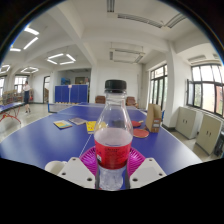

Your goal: Pour water

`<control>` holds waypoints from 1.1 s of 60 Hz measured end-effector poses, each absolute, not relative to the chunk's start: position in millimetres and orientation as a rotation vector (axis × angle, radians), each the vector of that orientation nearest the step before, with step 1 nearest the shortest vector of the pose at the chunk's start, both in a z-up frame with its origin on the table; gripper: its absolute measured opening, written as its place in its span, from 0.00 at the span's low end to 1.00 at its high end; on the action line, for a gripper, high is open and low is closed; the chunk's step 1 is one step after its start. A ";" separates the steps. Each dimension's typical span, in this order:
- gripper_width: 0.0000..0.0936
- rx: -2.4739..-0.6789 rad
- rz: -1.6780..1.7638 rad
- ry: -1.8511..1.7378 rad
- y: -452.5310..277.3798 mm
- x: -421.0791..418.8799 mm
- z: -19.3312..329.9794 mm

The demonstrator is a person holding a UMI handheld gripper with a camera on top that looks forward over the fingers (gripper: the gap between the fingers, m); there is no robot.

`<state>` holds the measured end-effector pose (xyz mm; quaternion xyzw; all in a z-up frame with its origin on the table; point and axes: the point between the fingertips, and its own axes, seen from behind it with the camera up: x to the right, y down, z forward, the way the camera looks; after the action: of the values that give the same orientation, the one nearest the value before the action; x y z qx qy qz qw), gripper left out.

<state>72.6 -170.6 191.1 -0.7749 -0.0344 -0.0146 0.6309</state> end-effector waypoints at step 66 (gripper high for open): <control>0.91 -2.092 -0.131 0.028 -400.6 51.9 189.6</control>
<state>51.9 -400.6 189.6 -0.8647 0.0114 -0.0541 0.4992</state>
